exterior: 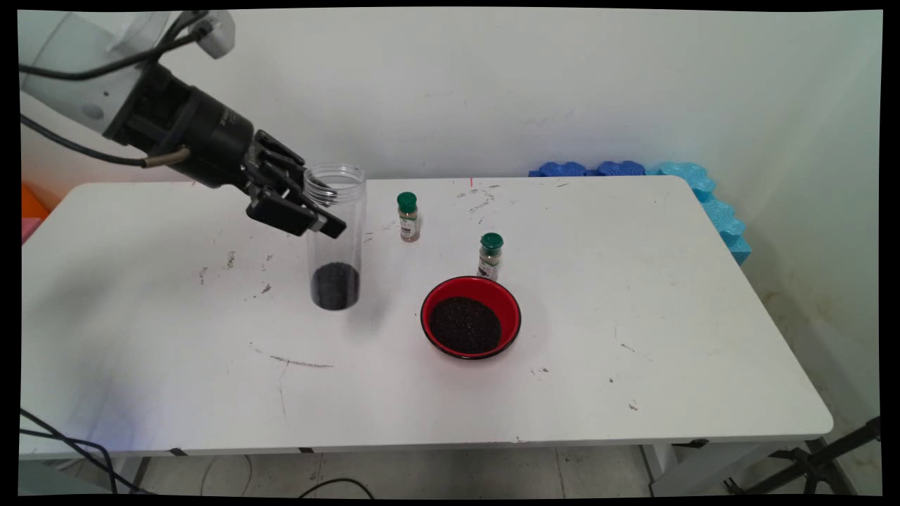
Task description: Pour the black seasoning powder in the red bowl
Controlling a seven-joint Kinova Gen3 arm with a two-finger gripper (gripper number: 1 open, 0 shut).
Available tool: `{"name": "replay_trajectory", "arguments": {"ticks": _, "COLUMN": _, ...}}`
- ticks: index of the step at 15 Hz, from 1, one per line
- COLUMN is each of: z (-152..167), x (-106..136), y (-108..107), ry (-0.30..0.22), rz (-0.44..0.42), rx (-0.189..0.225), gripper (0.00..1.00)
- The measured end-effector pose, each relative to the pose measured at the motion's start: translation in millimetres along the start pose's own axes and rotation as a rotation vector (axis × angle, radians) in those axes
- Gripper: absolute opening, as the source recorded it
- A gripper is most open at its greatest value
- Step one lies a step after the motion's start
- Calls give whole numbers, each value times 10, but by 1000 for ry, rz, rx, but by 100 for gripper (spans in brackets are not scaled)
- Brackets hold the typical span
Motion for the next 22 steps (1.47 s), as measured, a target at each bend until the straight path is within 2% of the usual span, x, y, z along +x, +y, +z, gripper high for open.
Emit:
{"name": "replay_trajectory", "arguments": {"ticks": 5, "z": 158, "x": 272, "y": 202, "ry": 3, "rz": -22, "rx": -76, "gripper": 0}}
{"name": "replay_trajectory", "arguments": {"ticks": 7, "z": 281, "x": 367, "y": 276, "ry": 12, "rz": -38, "rx": -121, "gripper": 0}}
{"name": "replay_trajectory", "arguments": {"ticks": 12, "z": 638, "x": 416, "y": 360, "ry": 17, "rz": -5, "rx": -206, "gripper": 0}}
{"name": "replay_trajectory", "arguments": {"ticks": 16, "z": 951, "x": 421, "y": 327, "ry": 36, "rz": -13, "rx": -241, "gripper": 0}}
{"name": "replay_trajectory", "arguments": {"ticks": 20, "z": 1216, "x": 353, "y": 244, "ry": -1, "rz": -63, "rx": -255, "gripper": 0}}
{"name": "replay_trajectory", "arguments": {"ticks": 22, "z": 1330, "x": 321, "y": 202, "ry": -10, "rz": -137, "rx": -270, "gripper": 0}}
